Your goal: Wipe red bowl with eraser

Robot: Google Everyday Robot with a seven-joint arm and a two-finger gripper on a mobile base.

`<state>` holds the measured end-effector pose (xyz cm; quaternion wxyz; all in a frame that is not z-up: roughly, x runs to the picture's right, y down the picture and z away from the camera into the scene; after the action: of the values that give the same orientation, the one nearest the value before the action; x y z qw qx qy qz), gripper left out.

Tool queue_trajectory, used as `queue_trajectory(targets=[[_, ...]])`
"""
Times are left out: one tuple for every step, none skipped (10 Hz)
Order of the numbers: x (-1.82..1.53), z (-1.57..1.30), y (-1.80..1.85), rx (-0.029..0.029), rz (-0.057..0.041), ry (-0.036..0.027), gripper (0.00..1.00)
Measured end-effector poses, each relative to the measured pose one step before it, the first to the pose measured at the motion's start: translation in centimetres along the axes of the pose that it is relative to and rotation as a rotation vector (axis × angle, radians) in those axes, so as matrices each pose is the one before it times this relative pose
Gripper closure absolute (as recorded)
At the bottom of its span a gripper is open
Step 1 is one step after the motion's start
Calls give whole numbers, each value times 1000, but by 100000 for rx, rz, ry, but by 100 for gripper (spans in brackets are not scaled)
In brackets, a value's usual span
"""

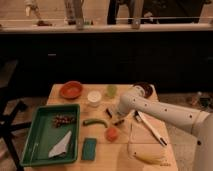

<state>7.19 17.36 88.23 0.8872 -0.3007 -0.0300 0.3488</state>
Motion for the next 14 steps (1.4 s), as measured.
queue_trajectory(targets=[[98, -156, -172, 352, 1330, -510, 70], [241, -243, -269, 304, 1671, -681, 80], [200, -415, -285, 287, 1877, -1248, 92], [159, -310, -134, 239, 901, -789, 97], [89, -490, -142, 358, 1045, -1521, 100], [99, -707, -114, 299, 1234, -2537, 100], [-132, -877, 13, 300, 222, -2384, 100], [-49, -601, 92, 155, -60, -1779, 100], [-72, -788, 117, 228, 54, -2429, 100], [-86, -746, 177, 128, -55, -2458, 100], [-97, -704, 176, 71, -193, -1965, 100], [-255, -1056, 271, -28, -545, -2971, 100], [-355, -1589, 286, 162, -939, -3756, 100], [-563, -1360, 379, 118, -1749, -3119, 100]])
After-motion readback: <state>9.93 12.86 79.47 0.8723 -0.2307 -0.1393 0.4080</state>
